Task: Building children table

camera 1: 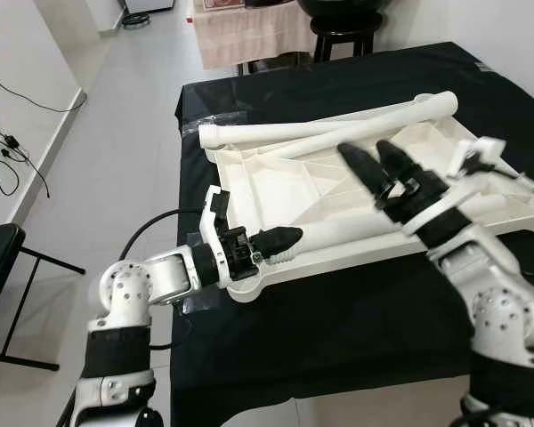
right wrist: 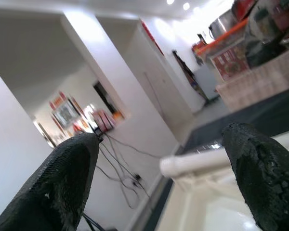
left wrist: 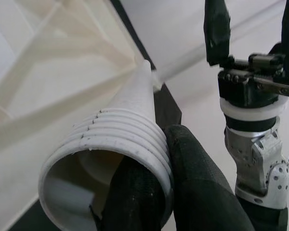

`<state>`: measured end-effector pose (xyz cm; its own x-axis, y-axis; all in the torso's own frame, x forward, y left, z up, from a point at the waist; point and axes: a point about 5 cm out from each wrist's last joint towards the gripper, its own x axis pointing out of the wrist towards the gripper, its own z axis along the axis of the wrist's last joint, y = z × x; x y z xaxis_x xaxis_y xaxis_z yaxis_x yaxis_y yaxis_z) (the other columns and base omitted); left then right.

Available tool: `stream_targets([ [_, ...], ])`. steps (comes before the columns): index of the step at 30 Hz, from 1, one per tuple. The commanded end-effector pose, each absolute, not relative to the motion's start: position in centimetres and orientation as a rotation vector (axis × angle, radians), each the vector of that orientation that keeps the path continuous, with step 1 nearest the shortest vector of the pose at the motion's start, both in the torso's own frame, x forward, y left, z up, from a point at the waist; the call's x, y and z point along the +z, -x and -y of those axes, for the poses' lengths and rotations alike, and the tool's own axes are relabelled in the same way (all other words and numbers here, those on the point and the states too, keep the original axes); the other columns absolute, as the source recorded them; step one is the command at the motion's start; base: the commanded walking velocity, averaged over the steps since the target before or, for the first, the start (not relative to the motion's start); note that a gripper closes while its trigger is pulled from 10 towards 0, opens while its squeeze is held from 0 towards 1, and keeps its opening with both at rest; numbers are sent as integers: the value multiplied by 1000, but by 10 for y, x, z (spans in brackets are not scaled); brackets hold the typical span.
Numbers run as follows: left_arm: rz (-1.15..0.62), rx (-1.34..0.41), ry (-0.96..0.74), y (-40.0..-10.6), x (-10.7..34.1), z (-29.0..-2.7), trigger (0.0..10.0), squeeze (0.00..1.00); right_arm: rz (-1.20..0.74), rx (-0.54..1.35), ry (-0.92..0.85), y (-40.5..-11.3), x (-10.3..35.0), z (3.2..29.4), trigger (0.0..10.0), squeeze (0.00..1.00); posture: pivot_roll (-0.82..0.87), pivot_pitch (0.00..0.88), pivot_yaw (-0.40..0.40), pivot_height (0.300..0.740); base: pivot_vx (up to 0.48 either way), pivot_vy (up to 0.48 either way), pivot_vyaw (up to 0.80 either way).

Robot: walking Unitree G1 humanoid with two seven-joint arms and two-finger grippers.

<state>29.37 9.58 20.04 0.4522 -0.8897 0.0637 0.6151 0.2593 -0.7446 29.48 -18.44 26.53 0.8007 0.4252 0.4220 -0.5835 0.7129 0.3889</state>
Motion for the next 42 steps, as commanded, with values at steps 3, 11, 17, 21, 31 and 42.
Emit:
stream_targets([
  [3, -331, -1033, 782, -291, 210, -108, 0, 0, 297, 600, -618, -294, 265, 183, 10000, 0, -134, 98, 42, 740, 0, 0, 0],
  [11, -77, -926, 815, -296, 236, -140, 0, 0, 337, 620, -823, -288, 266, 199, 10000, 0, -133, 99, 46, 740, 0, 0, 0],
  [17, 155, -864, 867, -299, 261, -163, 0, 0, 262, 648, -803, -286, 253, 195, 10000, 0, -127, 96, 46, 740, 0, 0, 0],
  [21, 212, -971, 876, -287, 269, -161, 0, 0, 183, 756, -796, -282, 247, 176, 10000, 0, -122, 94, 47, 740, 0, 0, 0],
  [31, 181, -1222, 868, -259, 261, -145, 0, 0, 260, 1103, -846, -273, 274, 135, 10000, 0, -110, 86, 54, 740, 0, 0, 0],
  [42, 187, -1303, 914, -249, 260, -134, 0, 0, 254, 1290, -832, -271, 283, 108, 10000, 0, -97, 83, 53, 740, 0, 0, 0],
])
